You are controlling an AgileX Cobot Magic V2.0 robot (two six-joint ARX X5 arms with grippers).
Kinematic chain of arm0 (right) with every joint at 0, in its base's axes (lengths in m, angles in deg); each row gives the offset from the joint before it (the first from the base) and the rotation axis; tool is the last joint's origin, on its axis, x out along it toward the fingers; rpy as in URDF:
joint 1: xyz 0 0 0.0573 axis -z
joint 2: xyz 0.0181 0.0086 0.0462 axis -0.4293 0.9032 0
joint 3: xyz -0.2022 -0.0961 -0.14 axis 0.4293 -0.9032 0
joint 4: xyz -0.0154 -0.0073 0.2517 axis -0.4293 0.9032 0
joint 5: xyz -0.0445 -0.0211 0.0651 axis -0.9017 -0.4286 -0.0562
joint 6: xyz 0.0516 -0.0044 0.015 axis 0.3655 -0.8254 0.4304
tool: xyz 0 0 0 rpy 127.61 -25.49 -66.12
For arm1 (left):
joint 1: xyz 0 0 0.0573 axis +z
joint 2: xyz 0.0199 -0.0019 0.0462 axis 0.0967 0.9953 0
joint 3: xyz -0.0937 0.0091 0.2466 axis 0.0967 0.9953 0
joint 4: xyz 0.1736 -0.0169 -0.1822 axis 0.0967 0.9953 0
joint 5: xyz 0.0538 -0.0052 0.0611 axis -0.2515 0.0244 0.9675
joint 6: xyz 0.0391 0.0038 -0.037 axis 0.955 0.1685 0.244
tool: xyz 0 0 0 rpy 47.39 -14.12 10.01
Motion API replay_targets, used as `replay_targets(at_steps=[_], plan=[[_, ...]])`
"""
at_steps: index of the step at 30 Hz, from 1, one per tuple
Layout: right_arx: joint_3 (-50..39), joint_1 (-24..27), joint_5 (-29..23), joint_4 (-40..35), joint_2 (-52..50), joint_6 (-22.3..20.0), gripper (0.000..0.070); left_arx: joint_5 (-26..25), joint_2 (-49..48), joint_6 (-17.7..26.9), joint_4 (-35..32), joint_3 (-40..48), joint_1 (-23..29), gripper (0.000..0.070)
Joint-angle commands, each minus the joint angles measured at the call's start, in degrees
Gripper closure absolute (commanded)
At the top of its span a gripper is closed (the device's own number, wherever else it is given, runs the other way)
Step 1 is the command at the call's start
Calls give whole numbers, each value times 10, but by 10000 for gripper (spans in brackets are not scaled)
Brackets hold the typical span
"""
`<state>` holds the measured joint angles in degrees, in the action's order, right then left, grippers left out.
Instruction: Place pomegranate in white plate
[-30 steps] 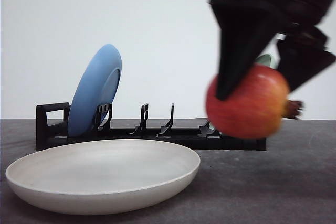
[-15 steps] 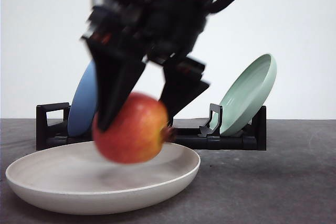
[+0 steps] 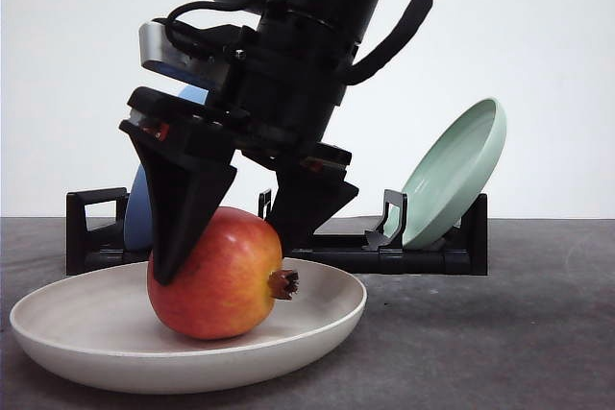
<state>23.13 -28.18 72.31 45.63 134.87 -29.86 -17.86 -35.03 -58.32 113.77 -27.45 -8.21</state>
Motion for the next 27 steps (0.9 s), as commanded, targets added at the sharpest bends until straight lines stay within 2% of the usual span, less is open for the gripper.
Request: replay_targets(at_steps=[1, 4, 14, 23, 27], plan=[[14, -7, 1, -3, 14, -7, 153, 2, 3, -1, -10, -8, -1, 307], [14, -7, 1, -3, 14, -3, 71, 2, 4, -1, -13, -8, -1, 307], [11, -6, 10, -7, -14, -13, 65, 2, 4, -1, -14, -8, -1, 307], [-111, 15, 12, -162, -149, -19, 67, 2, 4, -1, -14, -8, -1, 307], [-162, 39, 12, -174, -212, -17, 67, 2, 4, -1, -14, -8, -1, 307]])
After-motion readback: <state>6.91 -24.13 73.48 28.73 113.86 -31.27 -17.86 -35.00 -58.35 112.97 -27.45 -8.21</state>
